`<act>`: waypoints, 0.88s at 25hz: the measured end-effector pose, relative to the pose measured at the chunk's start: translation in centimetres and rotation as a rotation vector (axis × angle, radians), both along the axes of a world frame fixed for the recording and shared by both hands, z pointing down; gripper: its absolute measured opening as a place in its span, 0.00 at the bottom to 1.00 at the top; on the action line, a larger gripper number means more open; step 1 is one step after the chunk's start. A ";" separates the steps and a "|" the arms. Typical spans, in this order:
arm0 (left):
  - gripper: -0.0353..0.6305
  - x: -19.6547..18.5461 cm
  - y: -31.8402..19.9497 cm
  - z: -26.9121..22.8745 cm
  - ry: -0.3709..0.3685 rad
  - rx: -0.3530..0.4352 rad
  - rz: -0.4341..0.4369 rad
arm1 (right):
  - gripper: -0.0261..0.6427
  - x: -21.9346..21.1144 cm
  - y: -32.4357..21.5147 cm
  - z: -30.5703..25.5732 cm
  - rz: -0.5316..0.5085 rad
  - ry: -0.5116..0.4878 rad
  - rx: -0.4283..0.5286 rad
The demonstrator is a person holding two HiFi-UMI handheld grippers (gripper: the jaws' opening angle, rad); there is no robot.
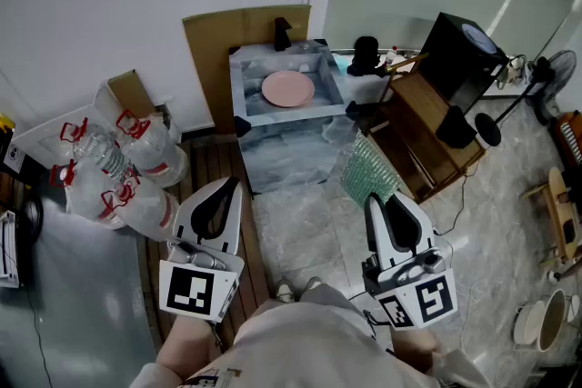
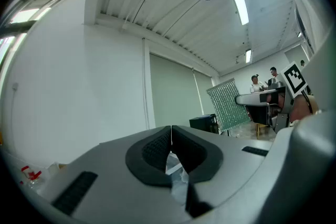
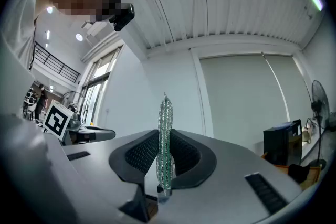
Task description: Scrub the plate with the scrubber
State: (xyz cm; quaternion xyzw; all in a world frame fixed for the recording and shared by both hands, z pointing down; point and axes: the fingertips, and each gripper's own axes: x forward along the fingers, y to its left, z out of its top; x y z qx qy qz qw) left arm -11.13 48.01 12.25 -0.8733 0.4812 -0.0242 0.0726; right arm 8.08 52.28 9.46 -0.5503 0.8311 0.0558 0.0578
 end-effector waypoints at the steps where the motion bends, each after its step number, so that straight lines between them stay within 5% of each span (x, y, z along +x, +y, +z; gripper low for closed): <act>1: 0.09 0.0 -0.1 0.2 -0.008 0.016 0.002 | 0.18 0.2 -0.1 0.0 -0.001 -0.010 -0.002; 11: 0.09 0.1 -1.5 -0.1 -0.010 0.039 0.009 | 0.18 0.1 -1.5 0.4 -0.013 -0.009 -0.014; 16: 0.09 0.3 -1.6 0.3 -0.003 -0.028 0.006 | 0.18 -0.2 -2.0 0.7 -0.019 -0.008 -0.023; 22: 0.09 -0.5 -2.2 0.4 -0.012 0.026 -0.001 | 0.18 0.1 -2.3 0.8 0.000 0.004 -0.024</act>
